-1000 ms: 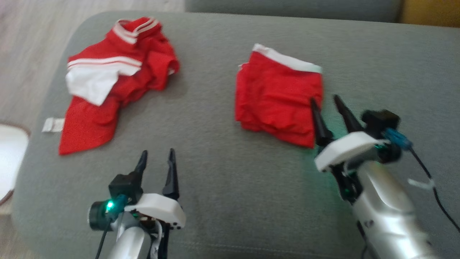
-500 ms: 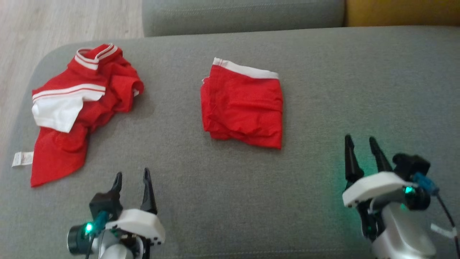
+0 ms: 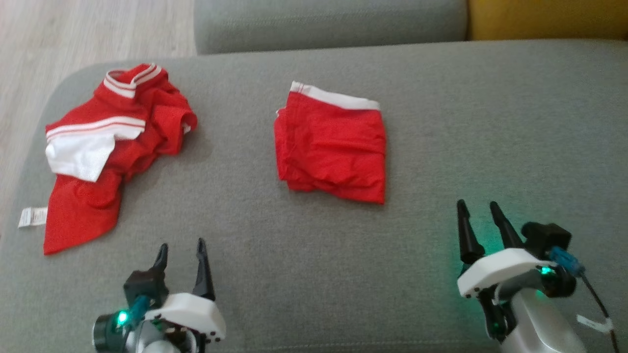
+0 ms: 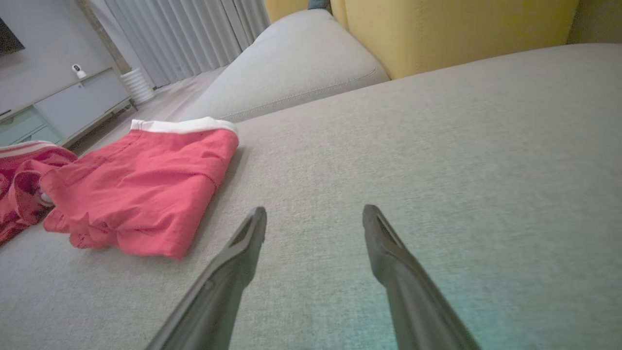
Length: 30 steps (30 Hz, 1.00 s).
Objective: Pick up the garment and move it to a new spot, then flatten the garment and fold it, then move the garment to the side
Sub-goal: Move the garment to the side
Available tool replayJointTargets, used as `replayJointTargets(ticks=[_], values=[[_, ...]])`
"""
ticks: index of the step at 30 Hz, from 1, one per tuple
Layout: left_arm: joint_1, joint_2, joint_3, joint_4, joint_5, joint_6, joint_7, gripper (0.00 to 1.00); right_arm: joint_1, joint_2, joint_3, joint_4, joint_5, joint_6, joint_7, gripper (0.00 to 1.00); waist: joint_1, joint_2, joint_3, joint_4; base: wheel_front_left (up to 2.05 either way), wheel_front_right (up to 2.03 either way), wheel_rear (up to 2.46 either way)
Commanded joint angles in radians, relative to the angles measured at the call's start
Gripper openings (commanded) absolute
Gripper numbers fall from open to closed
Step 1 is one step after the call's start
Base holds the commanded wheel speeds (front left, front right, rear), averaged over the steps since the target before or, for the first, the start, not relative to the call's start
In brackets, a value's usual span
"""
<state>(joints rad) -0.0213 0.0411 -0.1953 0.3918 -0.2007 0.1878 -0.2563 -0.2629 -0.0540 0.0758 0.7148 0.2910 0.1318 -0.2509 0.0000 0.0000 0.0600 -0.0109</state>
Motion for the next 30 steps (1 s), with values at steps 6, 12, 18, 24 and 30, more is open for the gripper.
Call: replayJointTargets(ticks=[6,12,18,24,30], values=[[-0.091,0.009,-0.026,-0.045,-0.007,-0.001,-0.006,1.0,-0.148,0.004,0.1,0.028,-0.003,-0.001,-0.011,1.0,0.0,0.0,0.098,0.08,0.0,0.0,0.0],[-0.136,0.009,-0.089,-0.049,-0.024,0.007,-0.006,1.0,-0.301,0.004,0.132,0.144,-0.032,-0.001,-0.011,1.0,0.0,0.0,0.165,0.161,0.0,0.0,0.0],[-0.156,0.009,-0.122,-0.054,-0.037,0.014,-0.006,1.0,-0.416,0.003,0.096,0.291,-0.082,-0.001,-0.008,1.0,0.0,0.0,0.197,0.213,0.0,0.0,0.0],[-0.164,0.009,-0.13,-0.056,-0.046,0.017,-0.006,1.0,-0.488,0.003,0.023,0.448,-0.111,-0.001,0.01,0.0,0.0,0.0,0.207,0.231,0.0,0.0,0.0],[-0.172,0.009,-0.129,-0.049,-0.038,0.003,-0.006,1.0,-0.487,0.003,0.062,0.43,-0.058,-0.001,-0.009,0.0,0.0,0.0,0.181,0.13,0.0,0.0,0.0]])
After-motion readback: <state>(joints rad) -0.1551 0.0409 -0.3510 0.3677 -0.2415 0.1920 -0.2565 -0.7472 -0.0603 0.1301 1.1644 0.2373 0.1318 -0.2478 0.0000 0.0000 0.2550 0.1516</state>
